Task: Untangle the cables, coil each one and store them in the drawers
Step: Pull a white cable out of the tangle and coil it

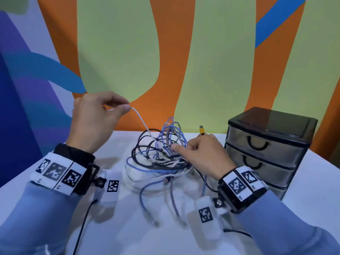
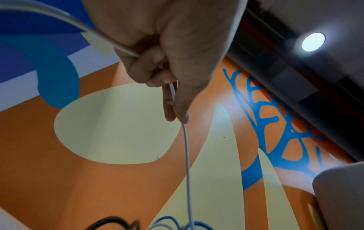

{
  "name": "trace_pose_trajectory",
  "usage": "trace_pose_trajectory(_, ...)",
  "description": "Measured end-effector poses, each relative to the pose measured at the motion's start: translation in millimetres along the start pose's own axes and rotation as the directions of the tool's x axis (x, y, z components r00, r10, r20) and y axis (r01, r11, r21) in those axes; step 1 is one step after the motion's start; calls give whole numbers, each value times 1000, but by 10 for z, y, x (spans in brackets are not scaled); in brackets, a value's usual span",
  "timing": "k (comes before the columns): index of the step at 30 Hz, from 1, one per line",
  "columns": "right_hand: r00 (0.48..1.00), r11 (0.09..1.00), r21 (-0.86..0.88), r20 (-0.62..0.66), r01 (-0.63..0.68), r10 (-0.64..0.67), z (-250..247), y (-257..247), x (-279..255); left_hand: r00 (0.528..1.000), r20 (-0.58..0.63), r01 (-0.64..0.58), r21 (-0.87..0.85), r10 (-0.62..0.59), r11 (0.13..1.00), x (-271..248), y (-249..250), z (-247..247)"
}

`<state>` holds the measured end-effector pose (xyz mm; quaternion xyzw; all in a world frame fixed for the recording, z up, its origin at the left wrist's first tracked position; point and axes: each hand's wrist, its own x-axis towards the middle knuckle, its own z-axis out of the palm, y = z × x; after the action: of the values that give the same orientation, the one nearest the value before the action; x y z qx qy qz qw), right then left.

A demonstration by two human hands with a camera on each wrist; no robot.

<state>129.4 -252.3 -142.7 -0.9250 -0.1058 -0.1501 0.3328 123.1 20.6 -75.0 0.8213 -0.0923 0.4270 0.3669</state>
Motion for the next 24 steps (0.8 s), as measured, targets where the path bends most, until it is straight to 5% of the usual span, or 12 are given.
trace_pose_trajectory(3,1000,997,69,6,-27,26,13,54,1,1000,14,6,25,-6,1000,-3,-21,-13)
trace_pose_trajectory(7,997,997,72,80,-11,5,3,-12,-47,967,250,-1,186,-46,983,-72,-46,110)
trace_pose_trajectory(14,960,999,-32,276,-40,47,0,-37,-32,828,559,-210,233,45,949,-171,-25,308)
trace_pose_trajectory(19,978,993,107,197,46,-66,27,-9,-15,686,726,-171,222,-46,960,-290,58,430)
trace_pose_trajectory(24,982,934,344,118,99,-148,42,-16,-39,623,767,-113,281,-153,953,-304,52,453)
